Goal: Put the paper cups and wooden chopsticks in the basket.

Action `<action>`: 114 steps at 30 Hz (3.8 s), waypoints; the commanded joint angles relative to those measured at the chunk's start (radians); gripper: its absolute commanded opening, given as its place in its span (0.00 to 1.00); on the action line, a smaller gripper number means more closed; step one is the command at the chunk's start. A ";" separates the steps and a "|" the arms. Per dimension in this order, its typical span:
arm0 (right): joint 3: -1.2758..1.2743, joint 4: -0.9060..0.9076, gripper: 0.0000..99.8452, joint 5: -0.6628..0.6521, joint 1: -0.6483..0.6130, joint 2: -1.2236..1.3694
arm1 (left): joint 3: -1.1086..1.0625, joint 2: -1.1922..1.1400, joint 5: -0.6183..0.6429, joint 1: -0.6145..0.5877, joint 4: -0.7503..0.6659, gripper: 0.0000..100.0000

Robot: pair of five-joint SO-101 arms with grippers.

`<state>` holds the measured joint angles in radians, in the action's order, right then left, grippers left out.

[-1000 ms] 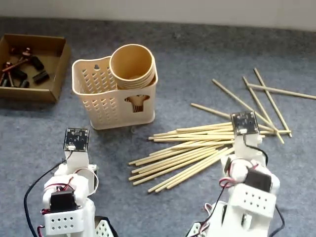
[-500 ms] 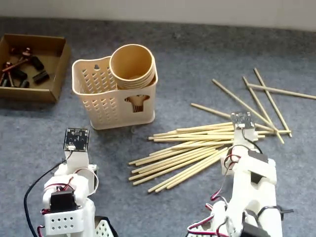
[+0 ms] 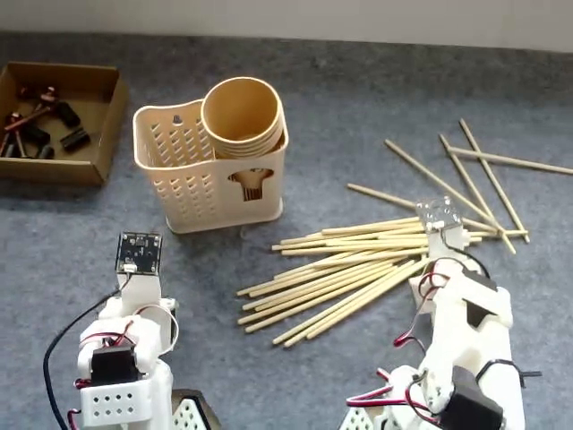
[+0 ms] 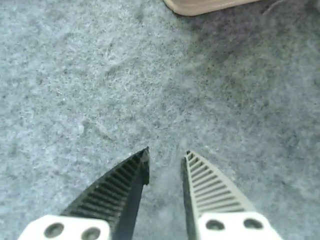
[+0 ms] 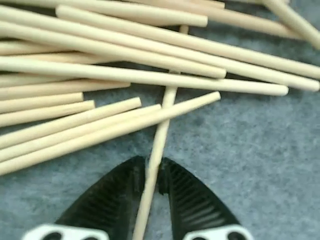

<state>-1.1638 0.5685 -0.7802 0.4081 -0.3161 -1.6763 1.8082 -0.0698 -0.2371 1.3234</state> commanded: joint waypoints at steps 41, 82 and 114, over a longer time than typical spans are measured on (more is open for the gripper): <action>-0.104 0.240 0.00 -0.476 0.631 -0.805 | -0.019 0.005 -0.003 -0.001 0.003 0.11; -0.124 -0.125 0.00 0.756 -0.464 -1.497 | -0.019 0.005 -0.003 -0.001 0.003 0.11; 0.415 -0.823 0.01 0.913 -0.891 -0.690 | -0.019 0.005 -0.003 -0.001 0.003 0.11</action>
<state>-0.8631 -0.2140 0.1250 -0.4404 -1.1400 -1.6763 1.8082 -0.0698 -0.2371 1.3234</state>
